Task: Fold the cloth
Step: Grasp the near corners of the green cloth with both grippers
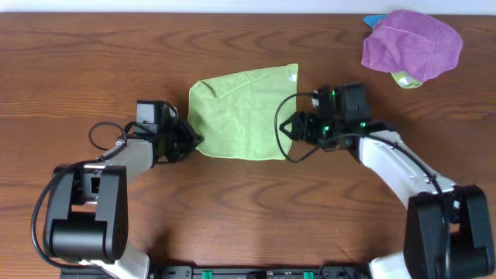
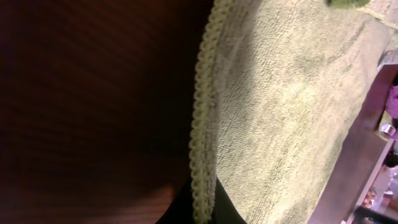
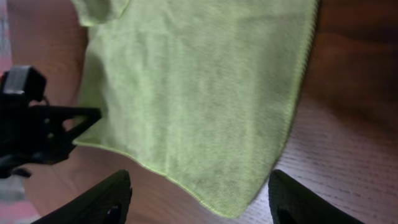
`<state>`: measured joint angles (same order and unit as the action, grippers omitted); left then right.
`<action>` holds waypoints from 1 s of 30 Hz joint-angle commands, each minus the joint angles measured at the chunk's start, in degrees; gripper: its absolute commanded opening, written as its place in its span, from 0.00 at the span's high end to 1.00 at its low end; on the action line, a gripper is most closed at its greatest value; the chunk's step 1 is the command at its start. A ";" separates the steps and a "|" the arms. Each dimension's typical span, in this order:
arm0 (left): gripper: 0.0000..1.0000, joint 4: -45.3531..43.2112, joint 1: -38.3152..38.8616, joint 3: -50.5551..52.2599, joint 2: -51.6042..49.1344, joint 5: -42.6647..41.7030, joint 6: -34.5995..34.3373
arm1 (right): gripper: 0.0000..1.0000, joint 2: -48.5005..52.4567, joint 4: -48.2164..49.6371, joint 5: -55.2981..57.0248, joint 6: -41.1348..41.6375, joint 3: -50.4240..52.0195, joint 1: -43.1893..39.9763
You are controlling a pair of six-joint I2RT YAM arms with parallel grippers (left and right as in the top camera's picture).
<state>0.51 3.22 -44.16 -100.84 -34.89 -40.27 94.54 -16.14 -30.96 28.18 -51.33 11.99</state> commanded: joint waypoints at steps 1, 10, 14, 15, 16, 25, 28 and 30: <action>0.94 -1.11 0.17 0.28 -0.35 -2.60 0.31 | 0.28 0.28 1.97 0.96 4.26 3.98 0.44; 0.94 -1.33 0.17 0.28 -0.31 -3.85 -0.48 | 0.29 0.33 9.81 0.98 9.68 11.56 0.85; 0.94 -1.62 0.17 0.28 -0.31 -5.31 -0.70 | 0.29 1.75 12.59 0.98 11.26 12.68 0.85; 0.94 -1.70 0.17 0.28 -0.31 -5.66 -0.72 | 0.30 2.51 13.09 0.98 11.72 12.72 0.85; 0.94 -1.81 0.17 0.28 -0.31 -5.66 -0.96 | 0.32 3.37 13.81 0.98 12.09 12.72 0.85; 0.94 -3.28 0.13 0.26 -0.31 -6.78 -1.79 | 0.56 10.34 20.79 0.85 13.97 12.72 1.03; 0.94 -4.22 0.11 0.15 -0.31 -7.52 -2.23 | 0.92 10.36 23.06 1.16 13.97 12.72 1.07; 0.94 -5.11 0.07 0.07 -0.31 -8.46 -2.43 | 0.99 10.36 24.63 1.16 13.97 12.70 1.07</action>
<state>-3.86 3.22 -44.16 -100.84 -41.58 -42.19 103.42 8.16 -32.60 41.91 -39.68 12.40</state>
